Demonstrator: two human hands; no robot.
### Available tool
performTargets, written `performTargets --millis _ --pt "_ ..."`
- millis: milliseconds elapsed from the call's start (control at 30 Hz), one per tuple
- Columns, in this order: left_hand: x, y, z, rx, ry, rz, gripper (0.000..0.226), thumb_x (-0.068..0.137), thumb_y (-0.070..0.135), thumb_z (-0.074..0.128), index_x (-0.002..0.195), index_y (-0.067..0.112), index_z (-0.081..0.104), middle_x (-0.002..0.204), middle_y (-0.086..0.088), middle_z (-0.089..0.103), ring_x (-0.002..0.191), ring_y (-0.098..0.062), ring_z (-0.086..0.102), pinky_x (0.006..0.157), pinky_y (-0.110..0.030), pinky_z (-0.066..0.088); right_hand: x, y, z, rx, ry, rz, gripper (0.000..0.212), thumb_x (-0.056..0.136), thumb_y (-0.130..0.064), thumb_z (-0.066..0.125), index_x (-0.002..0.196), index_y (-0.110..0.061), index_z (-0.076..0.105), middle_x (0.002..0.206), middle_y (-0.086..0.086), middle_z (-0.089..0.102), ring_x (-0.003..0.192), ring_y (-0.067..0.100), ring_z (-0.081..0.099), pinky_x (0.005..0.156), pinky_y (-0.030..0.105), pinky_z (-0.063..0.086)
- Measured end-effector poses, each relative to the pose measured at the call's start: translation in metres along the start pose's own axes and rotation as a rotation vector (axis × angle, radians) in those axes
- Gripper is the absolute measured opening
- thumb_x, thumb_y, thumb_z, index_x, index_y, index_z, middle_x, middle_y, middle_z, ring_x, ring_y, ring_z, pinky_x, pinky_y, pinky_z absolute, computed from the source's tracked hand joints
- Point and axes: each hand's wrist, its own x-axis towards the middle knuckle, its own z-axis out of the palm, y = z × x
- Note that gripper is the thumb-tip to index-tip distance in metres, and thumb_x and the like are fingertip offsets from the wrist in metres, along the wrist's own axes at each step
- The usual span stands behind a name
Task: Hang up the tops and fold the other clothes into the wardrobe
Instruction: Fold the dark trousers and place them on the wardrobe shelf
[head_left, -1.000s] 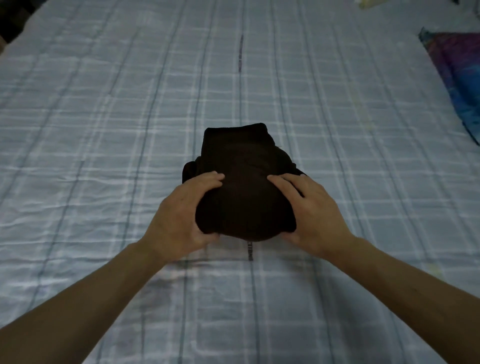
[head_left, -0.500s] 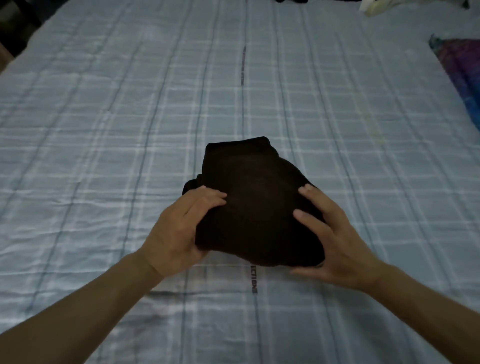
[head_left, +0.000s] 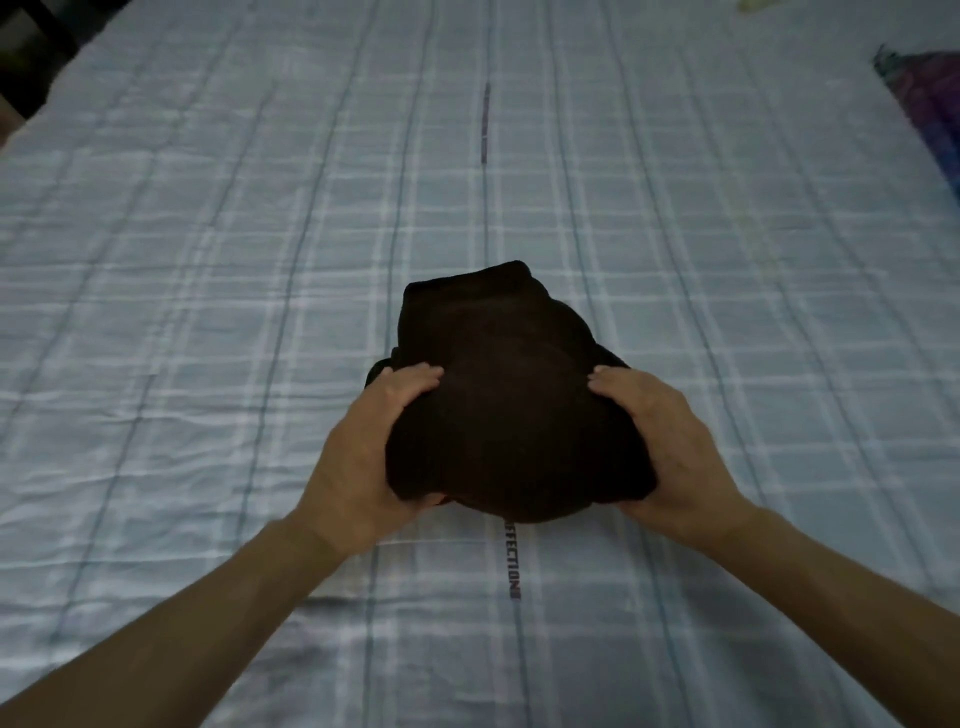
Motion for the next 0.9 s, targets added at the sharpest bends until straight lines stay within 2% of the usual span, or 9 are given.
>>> performTargets --millis 133,233,300,333,400,500,600,767,900 --pt "-0.002 0.020 -0.003 -0.116 0.106 -0.028 0.063 0.069 0.033 0.077 0.123 0.004 0.060 0.123 -0.010 0.065 0.119 -0.024 0.062 0.109 -0.056 0.042 -0.001 -0.021 -0.011 -0.007 0.022 0.032 0.081 0.065 -0.023 0.089 0.135 -0.014 0.048 0.140 -0.004 0.046 0.135 0.006 0.040 0.116 0.027 0.031" --pt "-0.013 0.043 -0.026 -0.134 0.179 -0.046 0.052 0.073 0.031 0.074 0.120 0.012 0.062 0.120 -0.001 0.067 0.117 -0.016 0.063 0.110 -0.042 0.045 0.003 -0.050 -0.035 -0.015 0.022 0.011 0.081 0.064 -0.016 0.089 0.134 -0.017 0.048 0.139 -0.005 0.048 0.134 0.009 0.044 0.115 0.024 0.032" --pt "-0.026 0.062 -0.050 -0.124 0.229 -0.056 0.053 0.072 0.021 0.079 0.122 0.026 0.060 0.121 0.008 0.066 0.117 -0.007 0.061 0.105 -0.025 0.046 0.007 -0.076 -0.054 -0.011 0.008 -0.008 0.082 0.064 -0.013 0.088 0.135 -0.021 0.046 0.140 -0.006 0.047 0.133 0.006 0.043 0.114 0.018 0.030" --pt "-0.034 0.071 -0.064 -0.094 0.249 -0.052 0.061 0.069 0.012 0.083 0.122 0.031 0.059 0.120 0.013 0.065 0.117 -0.003 0.061 0.103 -0.019 0.045 0.010 -0.090 -0.062 -0.008 -0.004 -0.020 0.082 0.064 -0.012 0.086 0.136 -0.022 0.046 0.140 -0.006 0.048 0.133 0.005 0.043 0.113 0.016 0.029" --pt "-0.051 0.090 -0.096 -0.031 0.260 -0.049 0.073 0.063 0.003 0.088 0.123 0.033 0.058 0.120 0.019 0.063 0.116 0.001 0.060 0.101 -0.014 0.044 0.018 -0.123 -0.079 -0.004 -0.025 -0.049 0.084 0.064 -0.010 0.085 0.136 -0.023 0.045 0.140 -0.004 0.049 0.132 0.005 0.044 0.113 0.016 0.030" --pt "-0.072 0.119 -0.148 0.008 0.318 -0.034 0.069 0.062 -0.005 0.086 0.120 0.024 0.061 0.120 0.009 0.065 0.115 -0.007 0.062 0.102 -0.026 0.048 0.033 -0.177 -0.098 0.017 -0.002 -0.087 0.083 0.064 -0.005 0.086 0.135 -0.021 0.045 0.139 -0.003 0.050 0.131 0.007 0.045 0.112 0.018 0.032" --pt "-0.095 0.153 -0.207 0.018 0.370 -0.084 0.075 0.060 -0.013 0.085 0.118 0.028 0.061 0.119 0.007 0.066 0.115 -0.010 0.063 0.101 -0.033 0.051 0.049 -0.234 -0.114 0.040 0.032 -0.145 0.083 0.065 -0.002 0.086 0.135 -0.020 0.046 0.139 0.001 0.052 0.131 0.013 0.049 0.112 0.026 0.037" --pt "-0.152 0.213 -0.312 0.095 0.415 -0.114 0.073 0.063 0.007 0.091 0.121 0.038 0.059 0.120 0.015 0.065 0.116 -0.005 0.062 0.100 -0.029 0.050 0.069 -0.343 -0.150 0.053 0.042 -0.256 0.084 0.066 -0.001 0.082 0.137 -0.024 0.043 0.140 0.000 0.052 0.129 0.016 0.051 0.106 0.034 0.045" --pt "-0.209 0.268 -0.392 0.111 0.474 -0.075 0.060 0.065 0.034 0.082 0.119 0.047 0.059 0.117 0.020 0.065 0.114 -0.005 0.063 0.096 -0.031 0.052 0.076 -0.443 -0.182 0.050 0.037 -0.341 0.075 0.072 -0.017 0.072 0.138 -0.030 0.041 0.139 -0.007 0.050 0.126 0.012 0.051 0.107 0.020 0.037"
